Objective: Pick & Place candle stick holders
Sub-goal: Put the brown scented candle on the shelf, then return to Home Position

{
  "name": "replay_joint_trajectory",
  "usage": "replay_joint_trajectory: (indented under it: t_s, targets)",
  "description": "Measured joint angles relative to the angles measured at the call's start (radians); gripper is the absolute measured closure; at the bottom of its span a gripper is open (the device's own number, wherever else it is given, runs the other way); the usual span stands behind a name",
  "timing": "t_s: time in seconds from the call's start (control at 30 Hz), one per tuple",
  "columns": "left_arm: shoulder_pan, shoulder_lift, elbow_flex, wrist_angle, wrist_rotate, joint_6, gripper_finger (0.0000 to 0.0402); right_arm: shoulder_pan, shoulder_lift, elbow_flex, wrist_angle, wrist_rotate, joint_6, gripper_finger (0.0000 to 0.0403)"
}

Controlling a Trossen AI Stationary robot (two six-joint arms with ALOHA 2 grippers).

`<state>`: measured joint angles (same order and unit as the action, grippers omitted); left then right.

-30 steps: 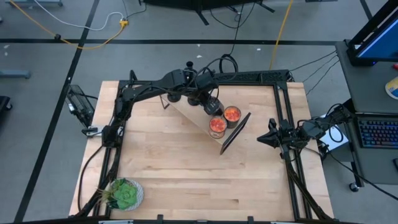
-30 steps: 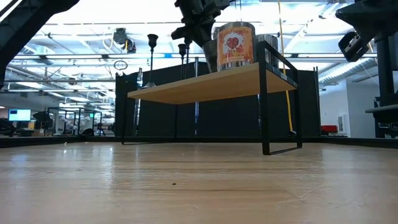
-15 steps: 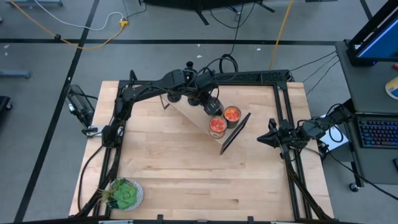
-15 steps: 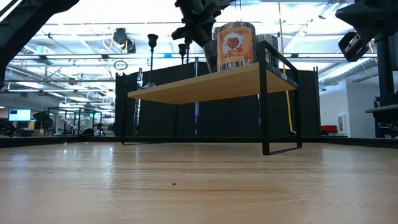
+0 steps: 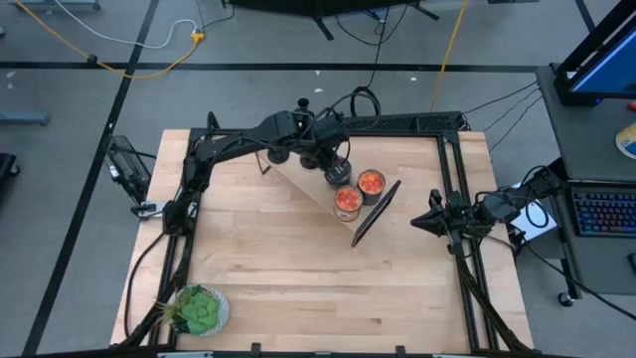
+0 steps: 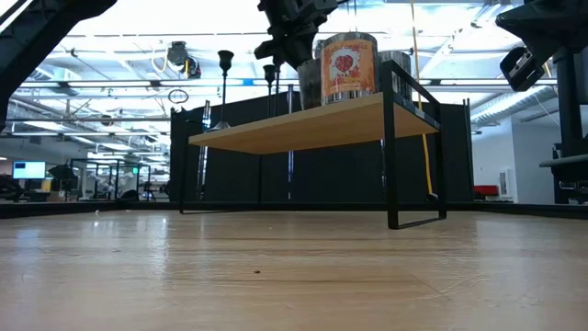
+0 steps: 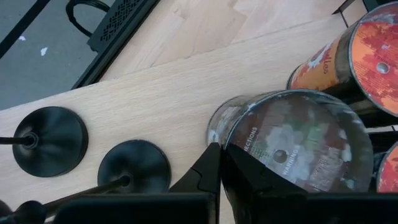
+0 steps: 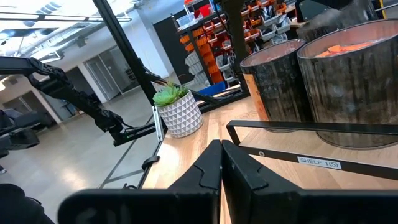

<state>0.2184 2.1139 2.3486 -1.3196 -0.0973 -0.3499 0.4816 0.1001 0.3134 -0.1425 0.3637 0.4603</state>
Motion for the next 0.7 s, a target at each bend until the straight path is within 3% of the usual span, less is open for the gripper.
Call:
replay_joint_trajectory:
  t_s: [0.47,0.7]
  targets:
    - [0.0,-0.013,-0.002,0.039,0.015,0.0,0.0321,0.0,0.0,0.0,0.0,0.0,0.0,0.0403]
    - [-0.006,-0.134,-0.003,0.0,0.047,-0.06,0.0327,0.0,0.0,0.0,0.0,0.0,0.003,0.0403]
